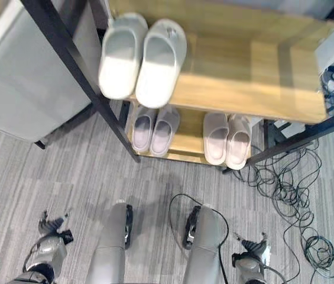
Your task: Arrange the slippers neatly on the shoe rack.
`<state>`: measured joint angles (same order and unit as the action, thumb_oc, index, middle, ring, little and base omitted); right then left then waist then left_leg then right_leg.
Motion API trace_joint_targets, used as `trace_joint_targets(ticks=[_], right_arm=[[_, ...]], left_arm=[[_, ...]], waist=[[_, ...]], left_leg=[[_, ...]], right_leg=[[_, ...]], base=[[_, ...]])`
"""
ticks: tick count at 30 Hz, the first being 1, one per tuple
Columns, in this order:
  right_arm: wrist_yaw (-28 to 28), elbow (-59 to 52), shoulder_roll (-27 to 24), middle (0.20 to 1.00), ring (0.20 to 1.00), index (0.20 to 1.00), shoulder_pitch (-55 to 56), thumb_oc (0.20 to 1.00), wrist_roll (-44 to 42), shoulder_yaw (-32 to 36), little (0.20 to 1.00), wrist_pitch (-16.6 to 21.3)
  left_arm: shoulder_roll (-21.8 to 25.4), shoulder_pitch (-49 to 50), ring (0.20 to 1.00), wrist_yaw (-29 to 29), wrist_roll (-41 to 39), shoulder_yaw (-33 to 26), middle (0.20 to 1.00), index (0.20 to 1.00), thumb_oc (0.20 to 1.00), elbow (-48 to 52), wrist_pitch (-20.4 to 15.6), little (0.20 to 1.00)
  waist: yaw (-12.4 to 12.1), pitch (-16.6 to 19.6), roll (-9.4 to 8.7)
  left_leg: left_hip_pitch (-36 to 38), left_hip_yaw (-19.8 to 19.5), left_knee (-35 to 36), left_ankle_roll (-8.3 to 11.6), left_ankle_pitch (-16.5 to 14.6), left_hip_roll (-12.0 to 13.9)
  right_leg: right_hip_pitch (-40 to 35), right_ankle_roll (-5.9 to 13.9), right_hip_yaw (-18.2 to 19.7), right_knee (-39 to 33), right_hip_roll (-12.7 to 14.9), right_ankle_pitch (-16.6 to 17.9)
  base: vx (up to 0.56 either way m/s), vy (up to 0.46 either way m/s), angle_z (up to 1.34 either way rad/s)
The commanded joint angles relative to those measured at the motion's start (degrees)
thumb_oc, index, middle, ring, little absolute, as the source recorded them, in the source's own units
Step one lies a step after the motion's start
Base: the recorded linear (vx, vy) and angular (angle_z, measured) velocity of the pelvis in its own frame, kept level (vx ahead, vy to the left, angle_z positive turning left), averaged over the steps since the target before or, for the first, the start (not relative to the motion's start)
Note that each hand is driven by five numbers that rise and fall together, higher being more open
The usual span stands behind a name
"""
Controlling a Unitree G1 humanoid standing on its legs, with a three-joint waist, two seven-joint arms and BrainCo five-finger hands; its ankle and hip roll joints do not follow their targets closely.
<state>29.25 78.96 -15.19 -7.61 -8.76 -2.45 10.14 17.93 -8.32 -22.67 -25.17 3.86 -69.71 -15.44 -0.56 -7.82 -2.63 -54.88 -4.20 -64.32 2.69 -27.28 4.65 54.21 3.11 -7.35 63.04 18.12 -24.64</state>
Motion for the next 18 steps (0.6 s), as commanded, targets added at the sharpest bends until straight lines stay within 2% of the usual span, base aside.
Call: trace_joint_targets(ticks=[1, 2, 3, 4, 7, 8, 9, 10, 11, 14, 18], right_arm=[[-4.12, -2.66, -3.16, 1.0, 1.0, 1.0, -0.1, 1.0, 0.42, 1.44, 1.0, -2.78], [-5.58, -0.36, -3.27, 1.0, 1.0, 1.0, 0.74, 1.0, 1.96, 1.16, 1.0, -3.7], [-6.57, 0.35, -3.32, 1.0, 1.0, 1.0, 1.22, 1.0, 2.49, 1.14, 1.0, -4.27], [-8.52, 1.82, -3.57, 1.0, 1.0, 1.0, 2.2, 1.0, 3.93, 1.34, 1.0, -5.14], [-11.6, 3.11, -3.31, 1.0, 1.0, 1.0, 3.66, 1.0, 6.13, 1.02, 1.0, -6.44], [-13.44, 3.44, -3.29, 1.0, 1.0, 1.0, 4.28, 1.0, 7.68, 0.42, 1.0, -7.11], [-14.5, 3.43, -3.3, 1.0, 1.0, 1.0, 4.66, 1.0, 8.1, 0.19, 1.0, -7.31], [-15.49, 3.24, -3.35, 1.0, 1.0, 1.0, 4.66, 1.0, 8.38, 0.08, 1.0, -7.45], [-17.22, 3.4, -3.24, 1.0, 1.0, 1.0, 4.93, 1.0, 8.94, -0.61, 1.0, -7.76], [-20.34, 3.2, -2.4, 1.0, 1.0, 1.0, 5.7, 1.0, 9.66, -1.89, 1.0, -8.23], [-21.34, 2.75, -2.02, 1.0, 1.0, 1.0, 5.22, 1.0, 8.98, -1.85, 1.0, -8.58]], left_arm=[[-0.78, -0.69, 1.0, 3.76, 4.8, -1.13, 1.0, 1.0, 1.0, -2.6, 1.34, 1.0], [-1.84, 0.47, 1.0, 5.43, 6.5, -0.74, 1.0, 1.0, 1.0, -4.01, 2.14, 1.0], [-2.31, 0.92, 1.0, 6.47, 7.59, -0.42, 1.0, 1.0, 1.0, -4.45, 2.76, 1.0], [-3.56, 2.42, 1.0, 8.14, 10.83, 0.11, 1.0, 1.0, 1.0, -6.2, 3.56, 1.0], [-4.62, 4.03, 1.0, 10.6, 14.49, 0.54, 1.0, 1.0, 1.0, -7.53, 4.87, 1.0], [-5.2, 4.65, 1.0, 11.95, 16.39, 1.29, 1.0, 1.0, 1.0, -7.92, 5.53, 1.0], [-5.43, 4.94, 1.0, 12.69, 16.92, 1.46, 1.0, 1.0, 1.0, -7.99, 5.66, 1.0], [-5.51, 4.82, 1.0, 13.29, 17.15, 1.47, 1.0, 1.0, 1.0, -8.06, 5.88, 1.0], [-5.74, 4.97, 1.0, 14.5, 17.94, 1.93, 1.0, 1.0, 1.0, -8.01, 6.11, 1.0], [-6.74, 5.43, 1.0, 16.57, 19.78, 3.08, 1.0, 1.0, 1.0, -8.07, 6.63, 1.0], [-7.18, 5.56, 1.0, 17.65, 19.99, 2.63, 1.0, 1.0, 1.0, -8.79, 7.38, 1.0]], waist=[[0.43, -5.49, -1.55], [0.3, -5.18, -1.47], [0.34, -4.4, -1.44], [0.53, -3.23, -1.24], [0.43, -1.67, -0.6], [0.44, -0.22, -0.1], [0.42, 0.56, 0.17], [0.34, 1.43, 0.54], [0.19, 3.12, 0.97], [-0.3, 6.03, 1.71], [-0.57, 7.53, 2.02]], left_leg=[[1.86, -3.56, 7.34, -1.27, 7.93, 1.51], [9.81, -3.21, 15.05, -1.38, 9.94, 1.66], [13.48, -2.95, 18.84, -1.31, 10.97, 1.68], [20.91, -2.0, 27.91, -1.08, 15.2, 1.54], [32.66, -0.3, 40.69, 0.19, 19.81, 1.81], [38.98, 0.43, 47.65, 1.14, 24.49, 2.1], [41.81, 0.66, 51.22, 1.48, 26.05, 1.97], [44.55, 1.19, 54.56, 1.55, 26.66, 1.92], [48.29, 1.37, 59.34, 1.83, 29.19, 1.76], [54.55, 1.88, 67.55, 2.03, 32.29, 1.6], [56.67, 2.5, 69.32, 2.38, 31.58, 1.36]], right_leg=[[-3.89, -0.28, 0.24, -4.93, 1.3, 3.3], [-11.38, 0.76, -1.38, -12.3, 0.33, 6.01], [-14.68, 1.62, -2.25, -15.47, -0.23, 7.46], [-22.34, 2.48, -4.21, -24.65, -0.84, 12.11], [-33.42, 4.23, -5.87, -36.44, -2.05, 17.23], [-39.75, 4.84, -6.76, -43.87, -3.31, 20.15], [-41.87, 5.54, -7.01, -47.06, -3.48, 22.41], [-44.14, 5.83, -7.3, -50.02, -3.91, 23.1], [-47.84, 6.39, -7.84, -54.66, -4.6, 25.62], [-53.57, 7.17, -8.67, -62.28, -5.88, 28.39], [-56.88, 7.17, -8.92, -66.12, -6.33, 28.4]], base=[[0.1, 0.001, 0.04], [0.17, -0.004, -0.04], [0.18, -0.003, -0.08], [0.2, -0.014, -0.08], [0.26, -0.035, -0.21], [0.27, -0.063, -0.21], [0.27, -0.06, -0.12], [0.22, -0.055, -0.12], [0.21, -0.054, -0.24], [0.14, -0.068, -0.05], [0.03, -0.048, 0.02]])
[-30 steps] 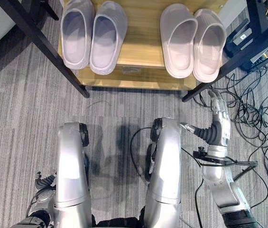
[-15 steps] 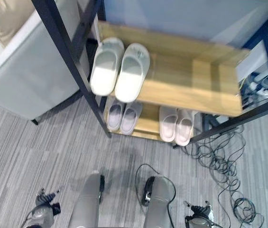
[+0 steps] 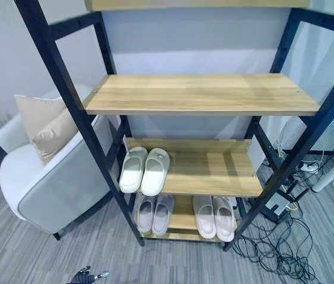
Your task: Arrange the slippers neatly on the shoe rack.
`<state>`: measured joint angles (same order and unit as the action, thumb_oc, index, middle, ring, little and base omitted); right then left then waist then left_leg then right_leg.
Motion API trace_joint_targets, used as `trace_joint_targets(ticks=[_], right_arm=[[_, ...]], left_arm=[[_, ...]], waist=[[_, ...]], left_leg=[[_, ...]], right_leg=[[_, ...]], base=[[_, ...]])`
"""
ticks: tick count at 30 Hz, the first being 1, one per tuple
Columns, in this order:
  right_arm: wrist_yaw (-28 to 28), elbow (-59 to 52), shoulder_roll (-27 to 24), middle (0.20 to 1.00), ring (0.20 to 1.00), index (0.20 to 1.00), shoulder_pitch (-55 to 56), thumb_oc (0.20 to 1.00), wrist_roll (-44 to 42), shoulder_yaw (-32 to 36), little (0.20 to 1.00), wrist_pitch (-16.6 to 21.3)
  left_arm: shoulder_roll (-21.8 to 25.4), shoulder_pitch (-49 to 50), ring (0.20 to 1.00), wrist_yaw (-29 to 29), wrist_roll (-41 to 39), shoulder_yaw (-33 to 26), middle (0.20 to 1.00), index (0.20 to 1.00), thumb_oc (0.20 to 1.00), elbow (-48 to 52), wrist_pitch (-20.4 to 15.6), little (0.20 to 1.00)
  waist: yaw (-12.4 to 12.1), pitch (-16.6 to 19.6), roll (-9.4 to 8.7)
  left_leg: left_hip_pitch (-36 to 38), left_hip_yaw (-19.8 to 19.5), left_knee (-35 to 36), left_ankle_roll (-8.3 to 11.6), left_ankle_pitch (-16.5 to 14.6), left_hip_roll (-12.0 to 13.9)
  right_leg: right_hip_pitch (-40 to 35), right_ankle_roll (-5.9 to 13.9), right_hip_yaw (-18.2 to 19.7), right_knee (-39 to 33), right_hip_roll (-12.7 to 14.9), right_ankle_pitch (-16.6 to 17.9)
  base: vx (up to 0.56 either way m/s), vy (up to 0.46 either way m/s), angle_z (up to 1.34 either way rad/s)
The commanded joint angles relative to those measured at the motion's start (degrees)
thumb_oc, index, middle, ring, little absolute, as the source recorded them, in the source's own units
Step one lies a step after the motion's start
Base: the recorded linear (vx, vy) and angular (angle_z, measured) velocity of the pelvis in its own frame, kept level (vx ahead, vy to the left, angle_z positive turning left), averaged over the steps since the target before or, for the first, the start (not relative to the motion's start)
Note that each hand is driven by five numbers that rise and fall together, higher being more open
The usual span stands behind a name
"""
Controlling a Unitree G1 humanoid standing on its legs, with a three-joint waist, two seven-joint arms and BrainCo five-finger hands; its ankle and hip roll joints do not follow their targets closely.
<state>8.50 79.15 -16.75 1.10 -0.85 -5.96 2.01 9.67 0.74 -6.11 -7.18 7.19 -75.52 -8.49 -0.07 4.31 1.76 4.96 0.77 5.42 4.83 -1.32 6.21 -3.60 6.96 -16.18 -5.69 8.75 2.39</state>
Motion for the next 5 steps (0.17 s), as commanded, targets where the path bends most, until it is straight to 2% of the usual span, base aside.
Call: trace_joint_targets(ticks=[1, 5], right_arm=[[-1.31, 2.55, -0.67, 1.0, 1.0, 1.0, -3.76, 1.0, 0.8, 1.73, 1.0, -0.6], [-1.44, 2.32, -0.49, 1.0, 1.0, 1.0, -3.83, 1.0, 0.38, 1.62, 1.0, -0.5]], left_arm=[[0.85, -3.44, 1.0, 1.6, 2.29, -0.63, 1.0, 1.0, 1.0, -3.26, 0.71, 1.0], [0.42, -2.83, 1.0, 2.12, 3.56, -0.37, 1.0, 1.0, 1.0, -4.07, 1.11, 1.0]], waist=[[-1.13, -4.16, -2.38], [-1.33, -3.39, -2.46]], left_leg=[[-3.1, -2.29, -0.42, 0.43, 4.8, -0.39], [-2.66, -1.78, -0.42, 0.42, 2.34, -0.73]], right_leg=[[-0.05, 3.39, -0.34, 1.18, 3.08, 1.48], [-1.02, 3.67, -0.66, 0.69, 3.76, 0.38]], base=[[0.0, -0.058, -0.03], [-0.02, -0.038, 0.02]])
